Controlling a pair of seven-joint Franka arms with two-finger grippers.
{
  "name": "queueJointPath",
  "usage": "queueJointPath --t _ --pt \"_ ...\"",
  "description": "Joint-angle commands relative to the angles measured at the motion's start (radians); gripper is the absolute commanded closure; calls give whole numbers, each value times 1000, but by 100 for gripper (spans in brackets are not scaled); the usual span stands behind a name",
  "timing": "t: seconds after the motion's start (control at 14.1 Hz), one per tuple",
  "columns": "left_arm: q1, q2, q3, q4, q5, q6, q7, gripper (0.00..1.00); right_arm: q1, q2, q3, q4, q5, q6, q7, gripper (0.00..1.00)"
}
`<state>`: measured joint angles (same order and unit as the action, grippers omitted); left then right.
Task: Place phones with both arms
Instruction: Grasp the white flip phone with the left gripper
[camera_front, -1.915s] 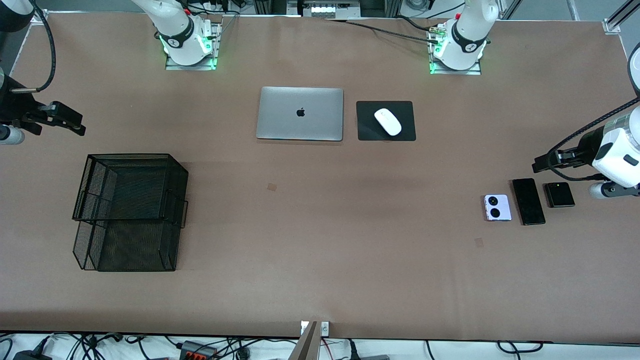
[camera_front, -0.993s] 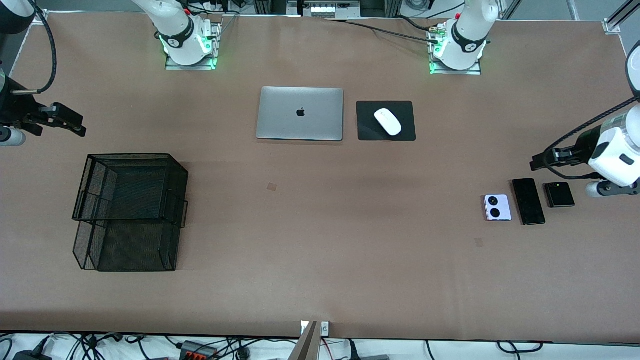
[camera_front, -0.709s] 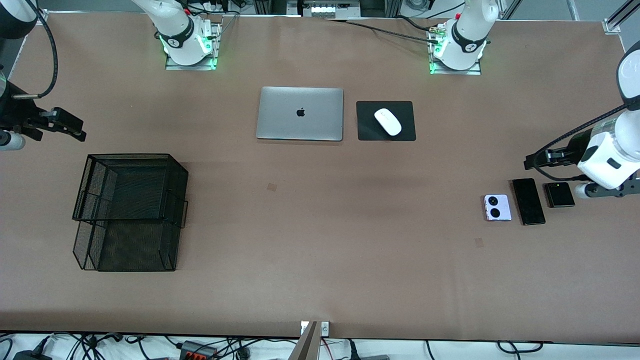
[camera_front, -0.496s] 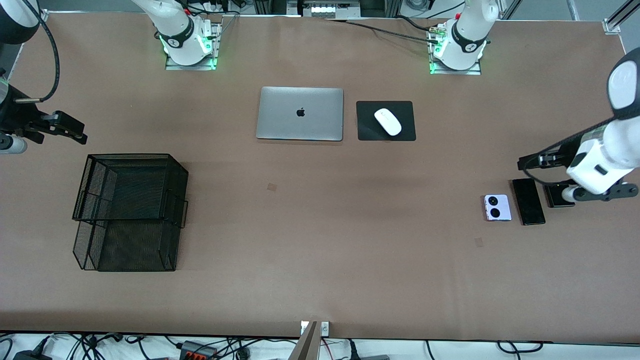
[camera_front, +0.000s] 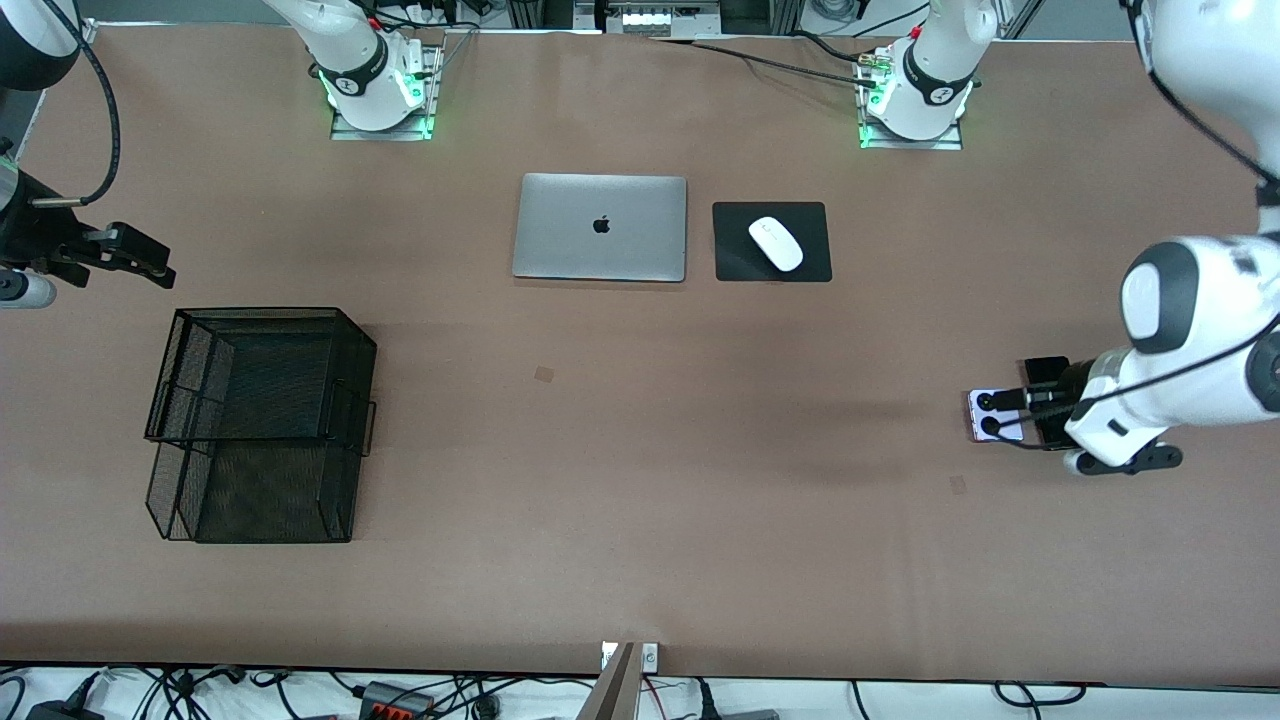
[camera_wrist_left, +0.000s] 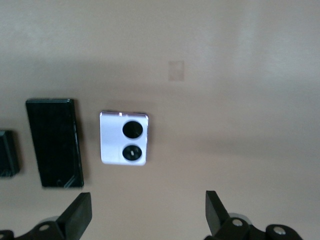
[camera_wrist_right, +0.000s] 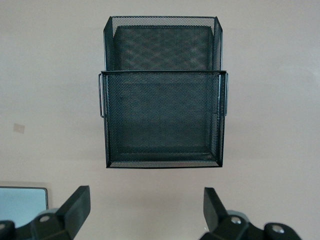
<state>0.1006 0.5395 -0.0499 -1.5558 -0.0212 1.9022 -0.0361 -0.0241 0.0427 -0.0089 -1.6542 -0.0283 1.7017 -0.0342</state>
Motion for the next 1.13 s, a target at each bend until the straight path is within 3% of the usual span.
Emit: queueJointPath --t 0.0,0.21,0.57,1.06 --pt "25 30 -5 -24 3 81 54 0 -5 -20 4 -22 -1 4 14 0" --pt "25 34 -1 -134 3 259 91 0 -7 -15 4 -19 -1 6 14 0" --pt "34 48 5 -257 3 428 200 0 -7 -12 4 -19 -1 6 13 0" --pt "51 53 7 -300 1 488 248 0 -5 -12 4 -18 -1 7 14 0"
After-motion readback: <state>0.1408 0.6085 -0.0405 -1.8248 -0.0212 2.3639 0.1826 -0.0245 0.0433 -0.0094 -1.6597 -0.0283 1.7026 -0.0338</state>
